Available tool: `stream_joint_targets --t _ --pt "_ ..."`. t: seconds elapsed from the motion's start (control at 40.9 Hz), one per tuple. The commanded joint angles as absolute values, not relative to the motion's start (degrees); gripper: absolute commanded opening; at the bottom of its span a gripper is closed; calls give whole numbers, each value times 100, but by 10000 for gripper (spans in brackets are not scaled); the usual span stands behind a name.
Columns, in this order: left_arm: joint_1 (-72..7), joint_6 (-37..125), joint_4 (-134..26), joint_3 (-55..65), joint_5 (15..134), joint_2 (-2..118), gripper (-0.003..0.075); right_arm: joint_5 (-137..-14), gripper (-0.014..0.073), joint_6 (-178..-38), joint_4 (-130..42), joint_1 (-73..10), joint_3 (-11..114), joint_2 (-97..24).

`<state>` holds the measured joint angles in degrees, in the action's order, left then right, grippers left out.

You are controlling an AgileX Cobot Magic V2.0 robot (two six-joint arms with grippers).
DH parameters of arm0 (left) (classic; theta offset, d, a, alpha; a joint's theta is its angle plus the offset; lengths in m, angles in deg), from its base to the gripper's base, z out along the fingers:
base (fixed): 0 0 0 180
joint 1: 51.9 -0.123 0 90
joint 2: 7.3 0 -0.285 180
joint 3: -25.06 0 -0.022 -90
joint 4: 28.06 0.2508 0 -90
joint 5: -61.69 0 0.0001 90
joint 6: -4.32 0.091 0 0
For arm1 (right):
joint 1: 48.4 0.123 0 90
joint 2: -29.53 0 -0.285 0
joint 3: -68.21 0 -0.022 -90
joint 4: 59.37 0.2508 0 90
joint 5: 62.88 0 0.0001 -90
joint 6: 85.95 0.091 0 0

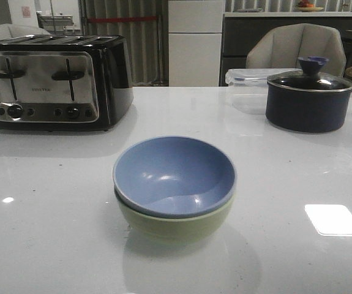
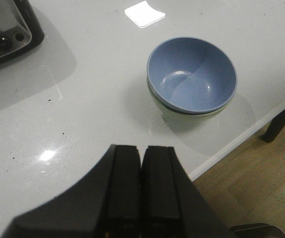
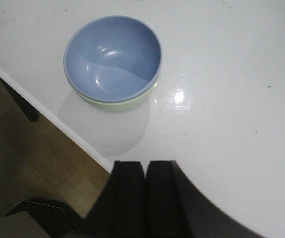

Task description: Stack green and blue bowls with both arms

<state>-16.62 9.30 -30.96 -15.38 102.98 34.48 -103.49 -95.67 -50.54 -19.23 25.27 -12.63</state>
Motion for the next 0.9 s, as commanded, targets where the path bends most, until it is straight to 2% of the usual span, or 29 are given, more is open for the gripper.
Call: stream_joint_targets --t 0.0,0.366,0.513,0.757,0.879 --pt "-1629 912 -3119 -1389 9835 3476 98 -9984 36 -9631 -5030 -1927 2678 -1248" --pt "-1664 912 -3090 -1516 9700 3251 98 -9984 36 -9631 -5030 -1927 2678 -1248" --pt "-2393 912 -2959 -2074 9076 2552 98 -10004 36 -9631 -5030 -1927 2678 -1248" --pt "-3731 902 -3003 -4000 6796 829 98 -10004 36 -9631 -5030 -1927 2678 -1248" --pt "-4246 892 -3190 -4630 6529 141 98 -10004 36 -9631 -5030 -1927 2678 -1248"
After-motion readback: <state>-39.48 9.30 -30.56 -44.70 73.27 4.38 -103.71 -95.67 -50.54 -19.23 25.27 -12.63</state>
